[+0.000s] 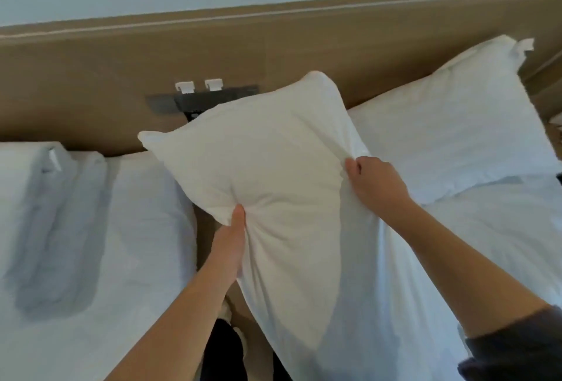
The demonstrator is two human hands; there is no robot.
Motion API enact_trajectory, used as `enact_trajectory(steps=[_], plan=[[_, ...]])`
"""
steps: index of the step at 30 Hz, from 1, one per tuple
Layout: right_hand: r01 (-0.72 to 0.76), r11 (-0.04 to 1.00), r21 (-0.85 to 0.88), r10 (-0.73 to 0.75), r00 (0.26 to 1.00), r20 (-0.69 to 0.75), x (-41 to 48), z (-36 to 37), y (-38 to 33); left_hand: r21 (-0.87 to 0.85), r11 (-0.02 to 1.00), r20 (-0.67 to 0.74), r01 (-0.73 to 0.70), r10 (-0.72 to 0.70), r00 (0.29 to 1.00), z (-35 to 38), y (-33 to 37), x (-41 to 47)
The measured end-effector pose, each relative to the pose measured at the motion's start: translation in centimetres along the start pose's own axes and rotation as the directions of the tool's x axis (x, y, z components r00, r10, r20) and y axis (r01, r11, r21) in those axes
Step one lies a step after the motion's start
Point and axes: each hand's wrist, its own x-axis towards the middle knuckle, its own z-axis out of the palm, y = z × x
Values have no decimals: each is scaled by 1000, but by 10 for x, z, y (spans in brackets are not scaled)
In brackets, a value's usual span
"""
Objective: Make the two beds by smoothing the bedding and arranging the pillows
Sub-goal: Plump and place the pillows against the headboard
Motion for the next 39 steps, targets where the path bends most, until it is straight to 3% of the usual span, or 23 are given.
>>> enact_trajectory(steps=[3, 7, 13, 22, 27, 30, 32, 34, 36, 39], plan=[[184, 982, -46, -181, 982, 51, -8, 26, -93, -146, 989, -118, 27, -45, 992, -77, -5, 5], [416, 905, -92, -404, 906, 127, -34, 67, -226, -263, 965, -277, 26, -102, 955, -187, -18, 12], [645, 762, -63, -629, 759, 165, -81, 125, -401, -440, 891, -467, -113, -120, 876, -335, -15, 7], [818, 570, 78, -819, 557, 135, -139, 192, -610, -614, 731, -582, -297, -164, 797, -530, 0, 11], [880, 472, 62, -880, 465, 95, -157, 224, -727, -599, 675, -687, -430, -157, 710, -624, 30, 33], [905, 420, 68, -908, 418, 34, -164, 252, -793, -536, 714, -732, -451, -127, 669, -664, 46, 58], [920, 379, 101, -925, 373, 73, -160, 284, -828, -465, 777, -722, -424, -56, 690, -674, 42, 82], [914, 401, 64, -899, 378, 222, -144, 325, -843, -429, 830, -644, -357, -4, 765, -672, 26, 112], [886, 456, -86, -805, 452, 385, -115, 365, -831, -438, 857, -552, -273, -17, 834, -660, 6, 143], [834, 496, -243, -668, 545, 507, -65, 415, -799, -461, 856, -546, -235, -65, 835, -646, -8, 187]])
